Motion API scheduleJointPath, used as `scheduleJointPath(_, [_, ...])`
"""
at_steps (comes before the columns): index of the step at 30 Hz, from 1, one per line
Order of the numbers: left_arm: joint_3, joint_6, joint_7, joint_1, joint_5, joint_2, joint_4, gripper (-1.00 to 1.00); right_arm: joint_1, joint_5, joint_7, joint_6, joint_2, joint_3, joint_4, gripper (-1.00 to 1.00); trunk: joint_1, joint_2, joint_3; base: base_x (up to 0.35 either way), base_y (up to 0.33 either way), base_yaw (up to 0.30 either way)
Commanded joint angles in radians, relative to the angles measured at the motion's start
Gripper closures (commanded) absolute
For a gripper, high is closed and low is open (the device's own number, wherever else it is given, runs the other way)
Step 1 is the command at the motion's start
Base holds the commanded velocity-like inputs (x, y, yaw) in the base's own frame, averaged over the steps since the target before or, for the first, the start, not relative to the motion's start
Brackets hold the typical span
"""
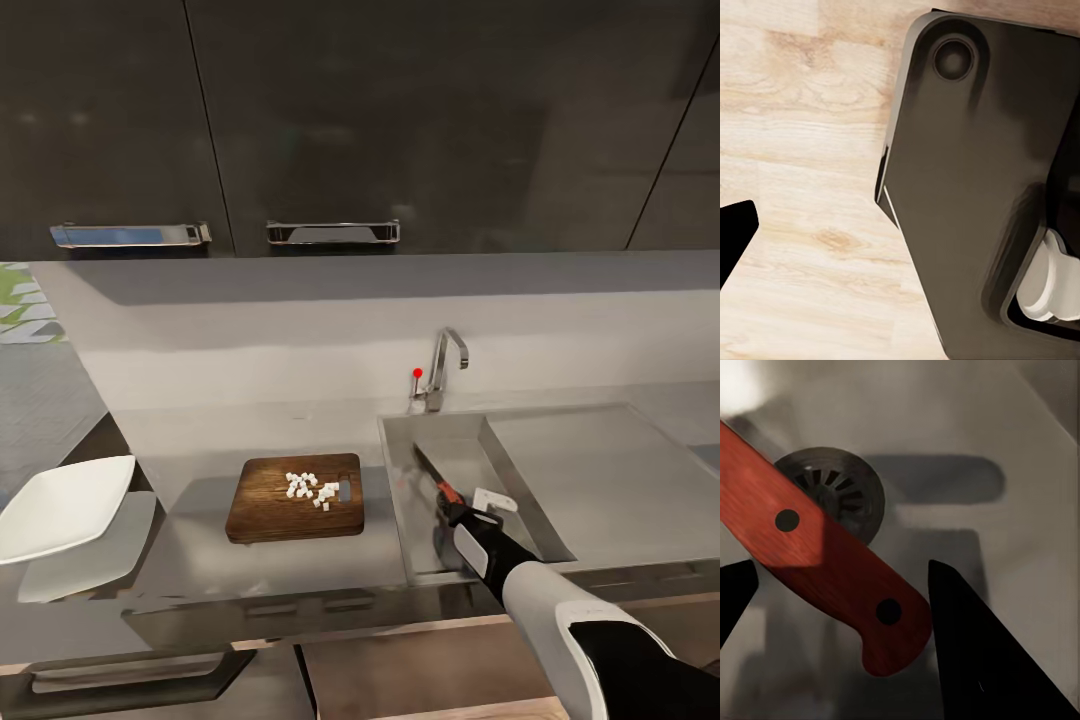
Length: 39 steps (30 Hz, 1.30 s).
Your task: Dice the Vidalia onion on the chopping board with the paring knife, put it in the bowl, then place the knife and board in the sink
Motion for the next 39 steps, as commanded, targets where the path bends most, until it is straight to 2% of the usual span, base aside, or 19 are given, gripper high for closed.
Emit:
scheduleJointPath(1, [-0.004,-0.004,0.001,-0.001,-0.002,-0.001,0.002,-1.0,0.0,-0.005,-0.002,0.012,0.0,0.001,-0.002,1.0,0.001,-0.002,-0.002,0.0,0.0,0.0])
scheduleJointPath(6, [-0.004,-0.004,0.001,-0.001,-0.002,-0.001,0.002,-1.0,0.0,-0.006,0.0,0.04,0.002,0.001,-0.002,1.0,0.001,-0.002,-0.004,0.0,0.0,0.0])
scheduleJointPath(24, [-0.005,-0.002,0.0,-0.001,-0.002,-0.005,0.002,-1.0,0.0,-0.006,0.0,0.041,0.003,0.001,-0.002,1.0,0.001,-0.002,-0.032,0.066,0.049,0.0])
scheduleJointPath(33, [-0.005,0.0,0.0,-0.001,-0.003,-0.007,0.003,-1.0,0.0,-0.005,0.0,0.041,0.002,0.001,-0.002,1.0,0.001,-0.002,-0.033,0.0,0.0,0.0])
scheduleJointPath(34, [-0.005,0.0,0.0,-0.001,-0.003,-0.007,0.002,-1.0,0.0,-0.005,0.0,0.041,0.002,0.001,-0.002,-1.0,0.001,-0.002,-0.033,0.0,0.0,0.0])
scheduleJointPath(39, [-0.005,0.001,0.0,-0.001,-0.003,-0.007,0.003,-1.0,0.0,-0.006,0.0,0.041,0.003,0.001,-0.002,-1.0,0.001,-0.002,-0.033,0.0,0.0,0.0])
